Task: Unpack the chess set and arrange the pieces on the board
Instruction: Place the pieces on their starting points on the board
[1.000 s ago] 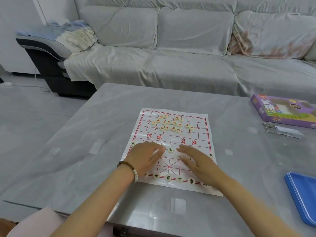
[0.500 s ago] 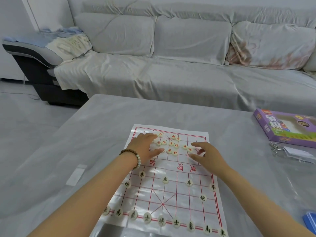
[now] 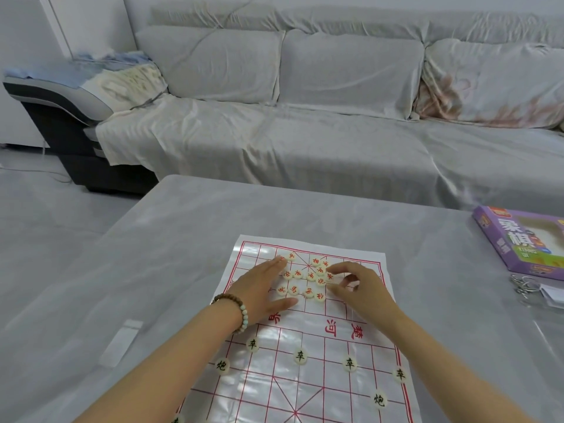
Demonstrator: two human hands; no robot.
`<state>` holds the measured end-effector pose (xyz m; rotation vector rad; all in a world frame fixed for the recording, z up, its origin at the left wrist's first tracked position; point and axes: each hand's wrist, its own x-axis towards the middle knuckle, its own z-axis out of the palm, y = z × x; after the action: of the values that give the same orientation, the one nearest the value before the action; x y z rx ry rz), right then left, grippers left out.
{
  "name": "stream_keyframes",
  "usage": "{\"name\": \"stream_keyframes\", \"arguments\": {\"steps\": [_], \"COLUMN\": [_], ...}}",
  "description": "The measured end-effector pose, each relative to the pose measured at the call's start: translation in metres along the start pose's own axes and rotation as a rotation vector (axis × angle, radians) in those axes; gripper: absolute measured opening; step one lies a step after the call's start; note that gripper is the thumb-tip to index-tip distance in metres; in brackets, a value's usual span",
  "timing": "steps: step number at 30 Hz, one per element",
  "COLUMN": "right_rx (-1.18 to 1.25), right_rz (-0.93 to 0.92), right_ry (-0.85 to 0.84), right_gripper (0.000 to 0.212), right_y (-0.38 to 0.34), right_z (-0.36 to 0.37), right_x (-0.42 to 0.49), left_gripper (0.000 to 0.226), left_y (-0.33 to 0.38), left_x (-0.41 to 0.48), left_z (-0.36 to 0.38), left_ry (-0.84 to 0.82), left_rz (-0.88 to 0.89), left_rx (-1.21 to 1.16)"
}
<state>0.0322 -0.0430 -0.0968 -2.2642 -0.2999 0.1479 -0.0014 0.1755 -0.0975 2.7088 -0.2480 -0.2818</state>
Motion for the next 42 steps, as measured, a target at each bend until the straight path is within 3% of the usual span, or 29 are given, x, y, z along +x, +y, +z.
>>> {"name": "stream_keyframes", "arguments": {"steps": [13,25,33,37,42], "right_rx": [-0.097,-0.228,-0.354,-0.299,-0.236], "right_rz": [-0.106,-0.213,-0.218,-0.260,-0.158], "right_ry": [-0.074,-0.039,-0.023,0.021,0.025], "right_gripper": [0.026,0.027,0.028,0.025,0.021], "right_y": [-0.013,-0.028,-0.037,-0.031,0.001], "right_z": [0.025,0.043,0.061,0.043,-0.010], "right_x": [-0.007,0.000,0.010,0.001,-0.019], "left_gripper": [0.068,0.048,0.051,0.047,0.052], "left_y": [-0.003,-0.018,-0.018,-0.008,0.020], "left_x": [-0.014,-0.019,-0.022,-0.027,-0.031], "left_z": [-0.007,-0.007,-0.008,-0.009,-0.001], "left_ry": [0.093,0.186,0.197,0.217,0.185], "left_rz": [0.015,-0.043,-0.056,-0.026,0.066], "left_rx": [-0.193,-0.296,-0.282,-0.236,-0.156]}}
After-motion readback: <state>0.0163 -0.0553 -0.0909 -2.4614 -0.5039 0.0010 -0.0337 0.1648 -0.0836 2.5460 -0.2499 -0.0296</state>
